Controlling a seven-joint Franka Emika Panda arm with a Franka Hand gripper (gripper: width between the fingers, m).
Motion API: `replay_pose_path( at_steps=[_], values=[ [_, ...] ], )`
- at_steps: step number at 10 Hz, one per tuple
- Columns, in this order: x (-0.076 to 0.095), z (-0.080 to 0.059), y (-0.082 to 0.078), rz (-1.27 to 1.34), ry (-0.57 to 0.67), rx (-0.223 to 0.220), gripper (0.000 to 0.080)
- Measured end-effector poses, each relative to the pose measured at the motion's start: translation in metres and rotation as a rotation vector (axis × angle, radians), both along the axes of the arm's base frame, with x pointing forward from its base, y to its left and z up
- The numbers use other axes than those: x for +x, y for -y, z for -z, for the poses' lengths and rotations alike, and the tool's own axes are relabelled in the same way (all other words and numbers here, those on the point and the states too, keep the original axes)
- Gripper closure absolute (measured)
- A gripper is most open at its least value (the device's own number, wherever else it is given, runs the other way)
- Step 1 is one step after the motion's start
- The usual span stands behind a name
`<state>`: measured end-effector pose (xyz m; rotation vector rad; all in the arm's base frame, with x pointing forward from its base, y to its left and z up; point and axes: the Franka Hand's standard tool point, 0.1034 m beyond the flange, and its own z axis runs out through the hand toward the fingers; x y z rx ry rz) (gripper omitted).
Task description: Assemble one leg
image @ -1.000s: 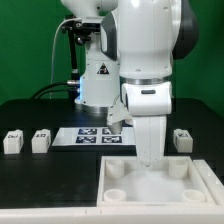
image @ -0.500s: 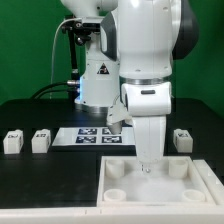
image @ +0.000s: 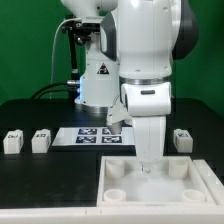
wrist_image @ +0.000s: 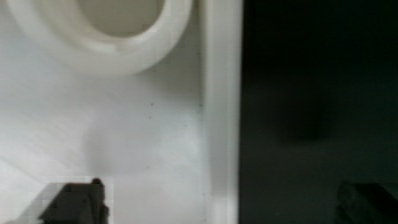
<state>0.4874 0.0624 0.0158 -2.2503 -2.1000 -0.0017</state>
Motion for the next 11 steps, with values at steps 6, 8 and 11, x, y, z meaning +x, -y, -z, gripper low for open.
replay_pose_path(
  at_steps=[6,8,11],
  values=[
    [-0.003,-0.058,-0.048,0.49,-0.016,-0.053,0.015],
    [-0.005,-0.065,-0.072,0.706,-0.015,-0.047,0.015],
    [-0.005,-0.065,-0.075,1.024,-0.041,-0.037,0.015]
  ],
)
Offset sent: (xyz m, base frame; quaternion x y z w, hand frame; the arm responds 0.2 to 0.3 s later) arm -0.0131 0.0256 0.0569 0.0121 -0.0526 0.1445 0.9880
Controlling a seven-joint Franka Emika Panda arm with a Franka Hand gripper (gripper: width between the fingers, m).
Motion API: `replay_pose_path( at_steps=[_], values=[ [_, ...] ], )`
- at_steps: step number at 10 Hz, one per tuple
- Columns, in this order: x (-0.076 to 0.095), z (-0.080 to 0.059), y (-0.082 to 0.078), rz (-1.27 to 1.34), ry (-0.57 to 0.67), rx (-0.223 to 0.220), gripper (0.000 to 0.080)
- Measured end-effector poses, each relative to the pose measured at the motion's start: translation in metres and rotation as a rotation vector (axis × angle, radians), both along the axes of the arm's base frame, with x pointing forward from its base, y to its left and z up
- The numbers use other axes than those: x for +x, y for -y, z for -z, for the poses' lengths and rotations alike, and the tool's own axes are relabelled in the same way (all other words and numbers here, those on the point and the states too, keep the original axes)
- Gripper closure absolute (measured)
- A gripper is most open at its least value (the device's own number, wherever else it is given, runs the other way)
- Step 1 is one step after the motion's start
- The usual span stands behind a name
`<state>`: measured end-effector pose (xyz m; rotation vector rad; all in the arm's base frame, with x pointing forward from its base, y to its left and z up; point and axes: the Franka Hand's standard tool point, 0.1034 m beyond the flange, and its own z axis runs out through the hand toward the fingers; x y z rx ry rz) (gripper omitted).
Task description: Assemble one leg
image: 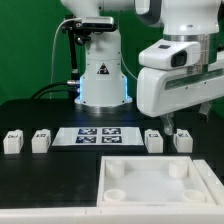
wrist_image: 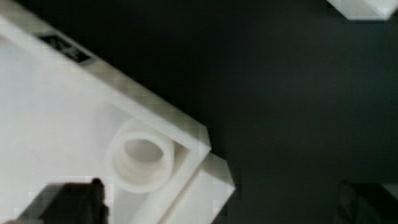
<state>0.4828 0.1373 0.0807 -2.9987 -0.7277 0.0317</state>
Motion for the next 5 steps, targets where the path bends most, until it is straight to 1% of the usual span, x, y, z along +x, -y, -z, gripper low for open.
replay_pose_path(
  at_steps=[1,2,3,4,5],
  values=[
    [-0.003,0.002,-0.003,0.112,-0.007,0.002,0.015],
    [-0.018,0.012,-0.011,0.194,-0.012,0.003,0.015],
    [-0.038,0.019,-0.017,0.346,-0.048,-0.007,0.015],
    [-0.046,0.022,-0.023,0.404,-0.052,-0.009,0.015],
    [-0.052,0.025,-0.027,0.403,-0.058,-0.012,0.015]
  ],
)
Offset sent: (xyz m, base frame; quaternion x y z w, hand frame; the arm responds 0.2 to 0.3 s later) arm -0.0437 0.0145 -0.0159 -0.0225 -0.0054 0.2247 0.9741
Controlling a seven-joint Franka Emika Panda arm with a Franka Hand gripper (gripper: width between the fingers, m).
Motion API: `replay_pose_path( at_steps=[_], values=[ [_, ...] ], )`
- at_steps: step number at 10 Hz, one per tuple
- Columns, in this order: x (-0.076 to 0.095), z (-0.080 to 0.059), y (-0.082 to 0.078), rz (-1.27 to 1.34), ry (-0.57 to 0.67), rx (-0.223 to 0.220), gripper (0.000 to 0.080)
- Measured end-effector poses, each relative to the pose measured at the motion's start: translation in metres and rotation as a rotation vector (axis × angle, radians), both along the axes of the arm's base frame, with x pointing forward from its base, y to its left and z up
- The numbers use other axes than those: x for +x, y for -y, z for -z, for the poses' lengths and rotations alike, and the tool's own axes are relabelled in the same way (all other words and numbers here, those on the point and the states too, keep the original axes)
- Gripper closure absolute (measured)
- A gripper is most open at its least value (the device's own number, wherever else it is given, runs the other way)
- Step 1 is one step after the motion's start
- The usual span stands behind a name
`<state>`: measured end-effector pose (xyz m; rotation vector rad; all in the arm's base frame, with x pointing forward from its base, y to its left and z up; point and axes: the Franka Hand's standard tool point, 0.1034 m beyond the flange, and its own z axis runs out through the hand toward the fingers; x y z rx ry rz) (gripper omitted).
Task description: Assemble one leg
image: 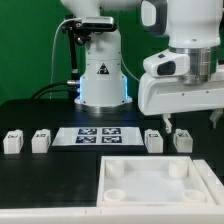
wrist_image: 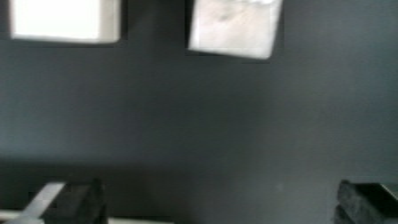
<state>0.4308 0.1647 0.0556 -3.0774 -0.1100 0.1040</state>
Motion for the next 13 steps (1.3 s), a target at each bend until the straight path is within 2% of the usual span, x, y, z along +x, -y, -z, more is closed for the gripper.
replay_pose_path(
  at_steps=[2,3,5,6,8,10,11,13],
  values=[
    [0.002,-0.002,0.003,-0.022,-0.041,-0.008,0.015],
    [-0.005,-0.002,0.006,-0.037,-0.136,-0.029,0.015],
    [-0.004,-0.003,0.006,-0.048,-0.318,-0.053,0.015],
    [-0.008,-0.003,0.008,-0.055,-0.438,-0.073,0.015],
    [-0.013,0.004,0.004,-0.034,-0.628,-0.096,0.015],
    [-0.02,0.007,-0.002,-0.027,-0.822,-0.139,0.015],
    [-0.013,0.012,-0.003,-0.026,-0.814,-0.13,0.015],
    [-0.014,0.011,-0.003,-0.026,-0.813,-0.131,0.015]
  ],
)
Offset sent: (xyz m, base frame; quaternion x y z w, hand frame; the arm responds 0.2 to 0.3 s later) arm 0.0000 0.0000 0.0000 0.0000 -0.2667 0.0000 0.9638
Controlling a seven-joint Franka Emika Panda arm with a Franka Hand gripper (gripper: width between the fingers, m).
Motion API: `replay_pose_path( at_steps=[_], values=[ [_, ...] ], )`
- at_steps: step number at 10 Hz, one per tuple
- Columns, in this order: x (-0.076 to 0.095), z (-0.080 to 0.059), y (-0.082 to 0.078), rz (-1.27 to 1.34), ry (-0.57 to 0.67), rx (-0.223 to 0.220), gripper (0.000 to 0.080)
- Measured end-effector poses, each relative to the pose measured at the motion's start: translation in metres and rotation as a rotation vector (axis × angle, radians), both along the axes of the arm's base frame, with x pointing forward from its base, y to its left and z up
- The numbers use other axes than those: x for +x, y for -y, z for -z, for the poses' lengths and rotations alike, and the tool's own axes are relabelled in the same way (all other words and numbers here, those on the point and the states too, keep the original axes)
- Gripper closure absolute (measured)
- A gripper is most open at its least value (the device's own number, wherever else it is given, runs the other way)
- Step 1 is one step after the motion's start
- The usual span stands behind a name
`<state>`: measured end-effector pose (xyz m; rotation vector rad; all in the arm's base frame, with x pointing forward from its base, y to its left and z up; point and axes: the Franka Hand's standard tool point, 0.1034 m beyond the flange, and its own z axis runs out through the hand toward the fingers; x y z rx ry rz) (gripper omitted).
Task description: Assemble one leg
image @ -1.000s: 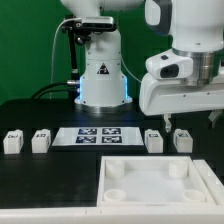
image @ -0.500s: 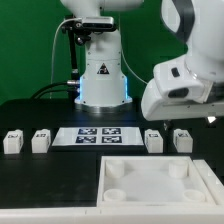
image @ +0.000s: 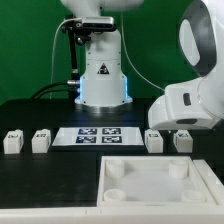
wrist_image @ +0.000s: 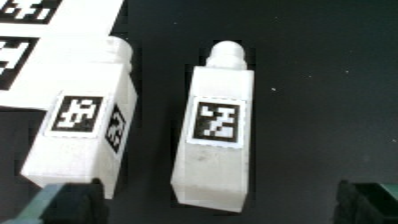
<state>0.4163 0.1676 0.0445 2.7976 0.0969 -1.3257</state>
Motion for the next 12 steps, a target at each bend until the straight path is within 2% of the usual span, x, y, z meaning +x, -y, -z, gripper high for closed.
replay_pose_path(
  at_steps=[1,2,4,6,7,9,11,12],
  values=[
    [-0.001,0.001,0.0,0.0,-0.002,-0.001,0.015],
    [-0.007,0.006,-0.004,0.017,-0.005,-0.026,0.015],
    [-0.019,0.025,-0.01,0.011,0.012,-0.022,0.015],
    [-0.026,0.034,-0.014,0.017,0.01,-0.032,0.015],
    [-0.026,0.035,-0.015,0.014,0.011,-0.031,0.015],
    [-0.028,0.036,-0.008,-0.014,0.015,0.01,0.015],
    [-0.029,0.035,-0.006,-0.016,0.013,0.013,0.015],
    [-0.029,0.036,-0.006,-0.017,0.013,0.013,0.0266]
  ],
)
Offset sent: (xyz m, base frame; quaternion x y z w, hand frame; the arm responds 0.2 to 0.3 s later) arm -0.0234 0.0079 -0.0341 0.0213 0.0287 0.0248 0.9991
